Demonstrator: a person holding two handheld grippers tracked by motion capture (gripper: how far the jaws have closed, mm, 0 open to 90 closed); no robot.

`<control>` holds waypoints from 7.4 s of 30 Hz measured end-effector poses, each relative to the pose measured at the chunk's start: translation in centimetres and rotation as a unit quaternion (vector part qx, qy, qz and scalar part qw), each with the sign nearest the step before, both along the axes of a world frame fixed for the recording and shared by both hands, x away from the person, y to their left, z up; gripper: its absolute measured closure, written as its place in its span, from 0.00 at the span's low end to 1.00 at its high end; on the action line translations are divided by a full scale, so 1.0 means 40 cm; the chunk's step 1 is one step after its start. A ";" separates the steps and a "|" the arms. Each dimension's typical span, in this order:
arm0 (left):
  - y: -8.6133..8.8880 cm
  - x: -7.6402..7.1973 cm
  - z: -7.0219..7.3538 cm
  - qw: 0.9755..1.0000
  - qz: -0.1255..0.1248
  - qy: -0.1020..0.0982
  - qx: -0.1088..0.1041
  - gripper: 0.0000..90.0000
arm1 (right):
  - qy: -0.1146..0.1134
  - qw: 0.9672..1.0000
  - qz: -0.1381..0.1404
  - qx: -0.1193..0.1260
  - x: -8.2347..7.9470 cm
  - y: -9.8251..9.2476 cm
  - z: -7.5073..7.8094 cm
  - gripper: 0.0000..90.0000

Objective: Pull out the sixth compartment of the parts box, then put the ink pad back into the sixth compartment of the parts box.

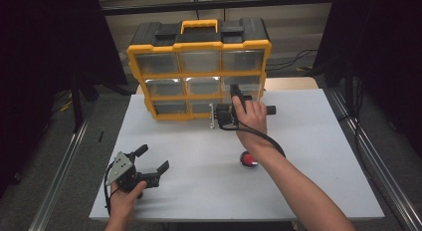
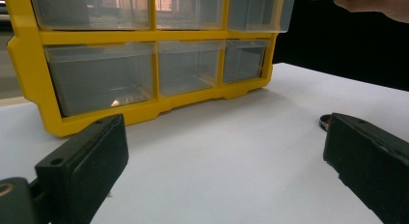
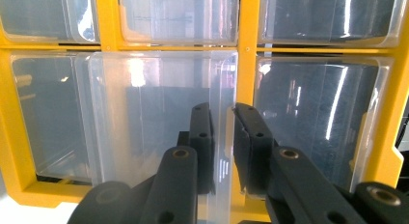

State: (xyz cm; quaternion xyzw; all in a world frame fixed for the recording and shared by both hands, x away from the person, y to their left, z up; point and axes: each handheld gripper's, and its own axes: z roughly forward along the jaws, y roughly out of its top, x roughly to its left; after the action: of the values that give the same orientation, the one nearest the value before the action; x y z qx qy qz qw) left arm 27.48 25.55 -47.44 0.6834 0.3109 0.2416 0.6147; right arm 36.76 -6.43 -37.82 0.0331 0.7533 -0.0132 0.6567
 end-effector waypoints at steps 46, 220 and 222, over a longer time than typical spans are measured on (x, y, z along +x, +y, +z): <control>-0.001 -0.002 0.001 1.000 -0.002 0.001 -0.003 0.02 | 0.007 1.000 0.004 0.002 -0.044 0.002 0.003 0.88; 0.000 -0.008 0.001 1.000 0.005 0.002 -0.006 0.02 | 0.202 0.737 -0.016 0.646 -0.231 -0.266 -0.176 0.11; 0.000 -0.008 0.001 1.000 0.005 0.001 -0.006 0.02 | 0.207 0.735 -0.018 0.645 -0.230 -0.267 -0.178 0.11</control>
State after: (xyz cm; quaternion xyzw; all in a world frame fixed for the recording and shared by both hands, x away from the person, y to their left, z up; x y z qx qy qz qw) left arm 27.15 25.54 -47.40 0.6788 0.3166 0.2421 0.6168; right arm 27.55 -17.11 -44.92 0.4589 0.6976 0.4579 0.3052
